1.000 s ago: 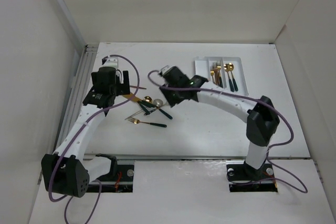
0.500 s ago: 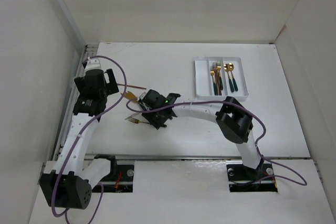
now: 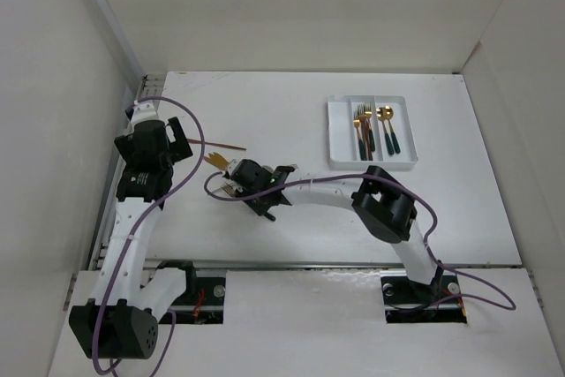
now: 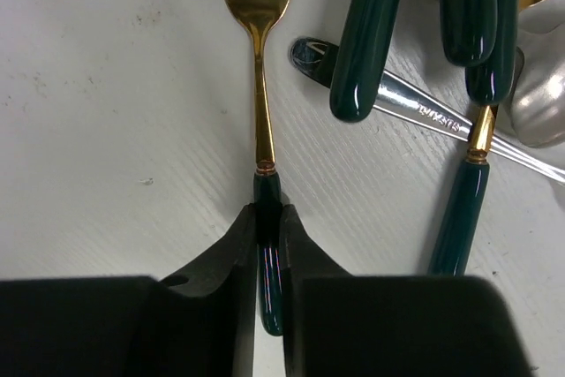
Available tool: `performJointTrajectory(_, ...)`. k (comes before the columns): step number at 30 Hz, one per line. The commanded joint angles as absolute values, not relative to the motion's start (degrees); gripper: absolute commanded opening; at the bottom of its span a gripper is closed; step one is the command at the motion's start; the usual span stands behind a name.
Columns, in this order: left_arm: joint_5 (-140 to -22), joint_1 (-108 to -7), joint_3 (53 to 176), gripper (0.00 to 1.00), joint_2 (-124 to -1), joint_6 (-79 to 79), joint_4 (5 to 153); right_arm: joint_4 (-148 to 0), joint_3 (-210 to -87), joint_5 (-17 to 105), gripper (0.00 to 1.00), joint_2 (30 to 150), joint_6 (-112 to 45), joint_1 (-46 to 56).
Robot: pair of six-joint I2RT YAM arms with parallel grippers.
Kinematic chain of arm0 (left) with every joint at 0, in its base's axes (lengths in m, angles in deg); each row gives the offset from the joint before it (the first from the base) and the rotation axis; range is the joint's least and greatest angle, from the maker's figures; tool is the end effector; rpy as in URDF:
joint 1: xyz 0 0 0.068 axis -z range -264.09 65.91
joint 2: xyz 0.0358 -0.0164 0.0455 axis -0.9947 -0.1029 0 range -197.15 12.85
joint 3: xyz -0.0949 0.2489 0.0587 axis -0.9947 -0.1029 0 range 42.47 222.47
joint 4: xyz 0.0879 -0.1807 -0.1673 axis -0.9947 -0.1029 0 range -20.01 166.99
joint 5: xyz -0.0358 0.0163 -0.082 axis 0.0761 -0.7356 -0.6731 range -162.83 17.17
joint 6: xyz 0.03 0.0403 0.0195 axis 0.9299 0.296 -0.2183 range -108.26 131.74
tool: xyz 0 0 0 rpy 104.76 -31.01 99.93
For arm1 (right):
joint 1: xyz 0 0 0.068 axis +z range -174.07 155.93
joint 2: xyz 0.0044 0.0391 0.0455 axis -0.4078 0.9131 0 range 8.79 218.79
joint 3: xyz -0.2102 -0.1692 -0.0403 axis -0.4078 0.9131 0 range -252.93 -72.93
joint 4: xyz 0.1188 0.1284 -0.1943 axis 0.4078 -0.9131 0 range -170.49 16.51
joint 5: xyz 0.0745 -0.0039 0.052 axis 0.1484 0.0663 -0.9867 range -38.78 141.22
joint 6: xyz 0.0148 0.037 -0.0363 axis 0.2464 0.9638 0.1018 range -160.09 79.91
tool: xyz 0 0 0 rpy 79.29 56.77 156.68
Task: Sort the eating utensils into containers
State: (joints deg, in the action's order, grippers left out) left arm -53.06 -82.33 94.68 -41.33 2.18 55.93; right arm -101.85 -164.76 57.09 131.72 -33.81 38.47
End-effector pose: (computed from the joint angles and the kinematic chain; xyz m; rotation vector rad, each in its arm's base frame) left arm 0.2116 0.0056 0.3371 -0.3552 1.9211 0.2097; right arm 0.2154 0.4064 0.1657 -1.2075 2.3368 0.2947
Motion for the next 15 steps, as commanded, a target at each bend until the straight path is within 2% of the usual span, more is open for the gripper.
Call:
performJointTrajectory(1, -52.8, -82.5, 95.0, 1.00, -40.1, 1.4, 56.2, -100.7, -159.5, 57.5, 0.00, 132.5, -32.7, 39.7)
performJointTrajectory(6, -53.3, -83.0, 95.0, 1.00, -40.1, 1.4, 56.8, -97.8, -157.4, 59.8, 0.00, 126.7, -33.2, 41.9)
performJointTrajectory(15, -54.5, -83.0, 98.7, 1.00, -42.9, 3.3, 60.1, -100.8, -162.5, 61.0, 0.00, 113.8, -33.9, 40.3)
